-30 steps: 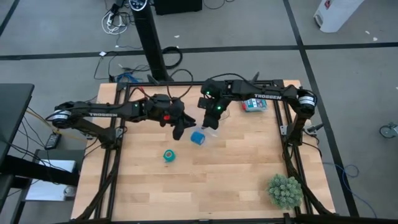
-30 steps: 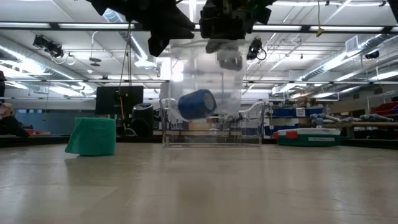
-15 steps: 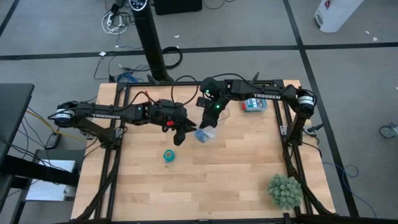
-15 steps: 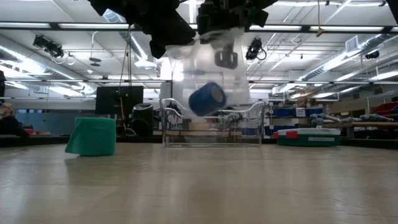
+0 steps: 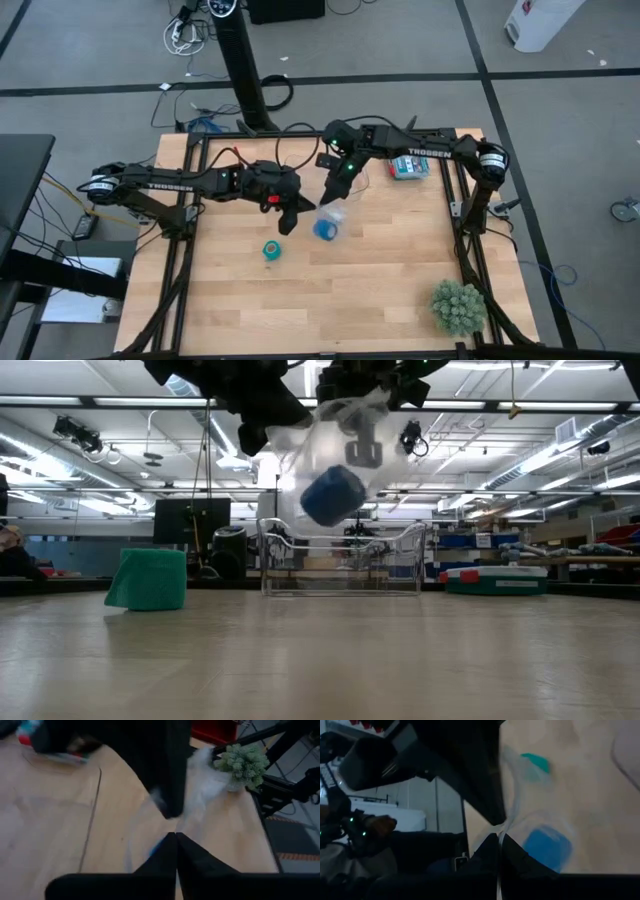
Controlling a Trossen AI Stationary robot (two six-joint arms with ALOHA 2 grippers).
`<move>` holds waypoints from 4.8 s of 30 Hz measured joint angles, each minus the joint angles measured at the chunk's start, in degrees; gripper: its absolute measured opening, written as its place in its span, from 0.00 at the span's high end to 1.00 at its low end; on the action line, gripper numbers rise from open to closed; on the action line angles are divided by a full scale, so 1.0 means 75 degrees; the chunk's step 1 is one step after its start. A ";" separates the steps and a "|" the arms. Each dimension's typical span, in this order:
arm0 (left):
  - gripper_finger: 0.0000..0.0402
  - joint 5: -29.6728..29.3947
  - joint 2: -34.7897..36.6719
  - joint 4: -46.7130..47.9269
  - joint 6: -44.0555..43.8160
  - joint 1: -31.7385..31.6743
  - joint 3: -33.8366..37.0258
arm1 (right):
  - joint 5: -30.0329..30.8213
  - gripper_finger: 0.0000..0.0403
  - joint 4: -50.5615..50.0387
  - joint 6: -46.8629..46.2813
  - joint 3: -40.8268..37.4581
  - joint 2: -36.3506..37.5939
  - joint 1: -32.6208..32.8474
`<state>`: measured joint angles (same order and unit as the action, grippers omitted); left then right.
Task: Roll bandage
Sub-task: Open the transparent zip bag
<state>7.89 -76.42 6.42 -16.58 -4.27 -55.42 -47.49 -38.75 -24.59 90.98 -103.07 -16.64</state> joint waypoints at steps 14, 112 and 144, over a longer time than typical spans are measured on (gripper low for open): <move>0.99 0.0879 0.0003 0.0311 -0.0559 0.0029 0.0001 | 0.1575 1.00 -0.1239 0.0861 0.0000 0.0003 -0.0097; 1.00 0.0771 -0.0472 0.2514 0.0327 0.0259 -0.0452 | 0.3260 0.85 -0.0911 0.2433 0.0006 0.0012 0.0413; 1.00 0.0424 -0.0243 0.2480 -0.0212 0.0230 -0.0508 | 0.1311 0.88 0.0382 0.2034 0.0038 0.0061 0.1329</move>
<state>11.07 -78.25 25.02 -18.17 -2.55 -59.23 -37.66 -35.88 -9.34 91.26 -102.61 -6.67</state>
